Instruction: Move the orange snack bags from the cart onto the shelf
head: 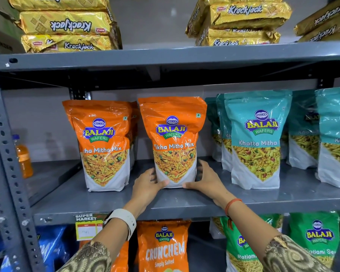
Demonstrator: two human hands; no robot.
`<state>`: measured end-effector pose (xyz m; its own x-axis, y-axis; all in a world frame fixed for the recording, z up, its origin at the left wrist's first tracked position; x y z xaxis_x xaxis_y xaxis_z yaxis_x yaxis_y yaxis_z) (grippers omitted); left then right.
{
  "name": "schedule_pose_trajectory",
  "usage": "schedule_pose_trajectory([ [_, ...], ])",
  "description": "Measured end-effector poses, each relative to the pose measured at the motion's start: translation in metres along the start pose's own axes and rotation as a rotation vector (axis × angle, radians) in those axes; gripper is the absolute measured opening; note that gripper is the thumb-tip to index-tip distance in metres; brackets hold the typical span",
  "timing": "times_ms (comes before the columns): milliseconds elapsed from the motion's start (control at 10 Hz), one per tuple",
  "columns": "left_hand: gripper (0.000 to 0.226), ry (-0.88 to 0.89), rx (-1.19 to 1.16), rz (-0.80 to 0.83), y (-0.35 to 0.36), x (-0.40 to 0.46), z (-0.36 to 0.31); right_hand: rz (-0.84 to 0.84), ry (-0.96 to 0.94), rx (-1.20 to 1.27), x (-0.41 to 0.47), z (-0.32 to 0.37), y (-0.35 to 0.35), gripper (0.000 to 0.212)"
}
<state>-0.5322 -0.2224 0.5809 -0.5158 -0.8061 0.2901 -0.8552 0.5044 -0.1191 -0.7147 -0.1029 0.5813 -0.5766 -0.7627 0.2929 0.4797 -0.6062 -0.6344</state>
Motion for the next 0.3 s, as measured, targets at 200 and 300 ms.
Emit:
schedule_pose_trajectory([
  [200,0.074,-0.023,0.064,-0.068,-0.007,-0.013,0.001,-0.050,0.000,-0.017,-0.019,0.005,-0.008,0.111],
  [300,0.080,-0.021,0.101,-0.129,-0.012,-0.024,-0.001,-0.084,-0.045,-0.048,-0.029,0.010,-0.010,0.103],
])
Point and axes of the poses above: each hand's wrist, its own x-axis towards the middle knuckle, its own y-axis out of the palm, z = x × y, the point moved 10 cm from there along x, towards the middle knuckle, and after that the axes turned 13 degrees about -x, right-handed, at the moved point
